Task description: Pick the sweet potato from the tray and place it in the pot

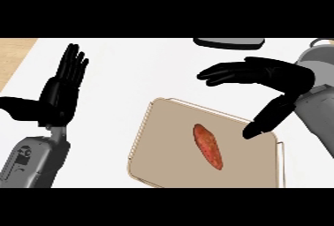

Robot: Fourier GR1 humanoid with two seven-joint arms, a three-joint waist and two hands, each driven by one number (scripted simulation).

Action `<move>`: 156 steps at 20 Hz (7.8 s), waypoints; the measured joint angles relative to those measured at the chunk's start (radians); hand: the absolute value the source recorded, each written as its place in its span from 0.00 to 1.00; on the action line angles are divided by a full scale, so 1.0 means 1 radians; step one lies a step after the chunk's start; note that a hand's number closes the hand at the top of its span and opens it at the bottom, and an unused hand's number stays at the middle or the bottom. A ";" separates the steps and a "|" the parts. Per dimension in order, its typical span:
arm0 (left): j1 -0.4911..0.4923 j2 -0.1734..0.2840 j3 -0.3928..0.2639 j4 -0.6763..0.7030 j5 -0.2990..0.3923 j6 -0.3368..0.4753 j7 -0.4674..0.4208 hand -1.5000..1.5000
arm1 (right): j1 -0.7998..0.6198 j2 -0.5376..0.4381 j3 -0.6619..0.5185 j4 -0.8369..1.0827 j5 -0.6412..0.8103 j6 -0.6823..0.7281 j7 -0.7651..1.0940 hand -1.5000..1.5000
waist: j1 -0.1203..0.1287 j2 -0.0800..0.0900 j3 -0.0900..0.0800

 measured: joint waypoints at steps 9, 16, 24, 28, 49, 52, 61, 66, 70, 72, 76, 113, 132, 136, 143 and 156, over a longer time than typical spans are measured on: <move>-0.003 0.004 0.022 0.016 0.003 0.004 0.017 0.50 | -0.058 -0.067 0.236 0.046 0.250 -0.160 -0.187 0.00 | -0.034 -0.014 -0.004; -0.010 0.006 0.038 0.029 -0.006 0.006 0.021 0.50 | -0.092 -0.024 0.394 0.206 0.385 -0.265 -0.280 0.00 | -0.051 -0.020 -0.005; 0.013 0.015 0.058 0.003 -0.008 0.001 0.037 0.50 | -0.102 0.045 0.491 0.346 0.453 -0.348 -0.362 0.00 | -0.067 -0.026 -0.005; 0.024 0.008 0.055 -0.015 -0.015 0.003 0.048 0.50 | -0.102 0.071 0.503 0.382 0.450 -0.378 -0.391 0.00 | -0.072 -0.028 -0.005; 0.051 -0.023 0.101 0.001 -0.049 -0.038 0.020 0.50 | -0.090 0.309 0.493 0.589 0.655 -0.477 -0.404 0.00 | -0.086 -0.043 -0.015; 0.033 -0.012 0.117 0.001 -0.045 -0.045 0.039 0.50 | -0.090 0.330 0.499 0.597 0.680 -0.483 -0.406 0.00 | -0.087 -0.045 -0.016; 0.054 -0.021 0.125 -0.009 -0.045 -0.053 0.034 0.50 | -0.055 0.328 0.538 0.504 0.745 -0.537 -0.460 1.00 | -0.089 -0.048 -0.017; 0.056 -0.021 0.127 -0.021 -0.051 -0.053 0.043 0.50 | -0.028 0.332 0.534 0.472 0.770 -0.563 -0.462 1.00 | -0.090 -0.049 -0.017; 0.067 -0.017 0.134 -0.028 -0.048 -0.065 0.044 0.50 | -0.001 0.308 0.477 0.430 0.745 -0.585 -0.459 1.00 | -0.095 -0.048 -0.016; 0.066 -0.018 0.137 -0.029 -0.049 -0.065 0.048 0.50 | 0.009 0.286 0.437 0.403 0.718 -0.587 -0.456 1.00 | -0.100 -0.045 -0.015; 0.059 -0.024 0.142 -0.022 -0.061 -0.049 0.050 0.50 | 0.076 0.258 0.366 0.327 0.655 -0.580 -0.374 1.00 | -0.117 -0.044 -0.010; 0.053 -0.050 0.150 -0.006 -0.083 -0.070 0.047 0.50 | 0.510 -0.133 -0.585 -0.158 0.537 -0.774 0.624 1.00 | -0.103 -0.034 -0.006; 0.043 -0.084 0.147 -0.014 -0.107 -0.095 0.034 0.50 | 0.082 -0.174 -0.642 0.845 0.631 -0.862 0.113 1.00 | -0.064 -0.022 -0.004; 0.024 -0.090 0.139 -0.010 -0.115 -0.092 0.041 0.50 | 0.038 -0.168 -0.649 0.970 0.620 -0.765 0.106 0.00 | -0.057 -0.018 -0.003; 0.016 -0.081 0.156 -0.017 -0.106 -0.099 0.062 0.50 | -0.018 -0.155 -0.664 1.082 0.605 -0.676 -0.037 0.00 | -0.058 -0.019 -0.002; 0.025 -0.076 0.169 -0.020 -0.107 -0.107 0.064 0.50 | -0.099 -0.226 -0.898 1.199 0.362 -0.457 -0.055 0.00 | -0.065 -0.020 -0.002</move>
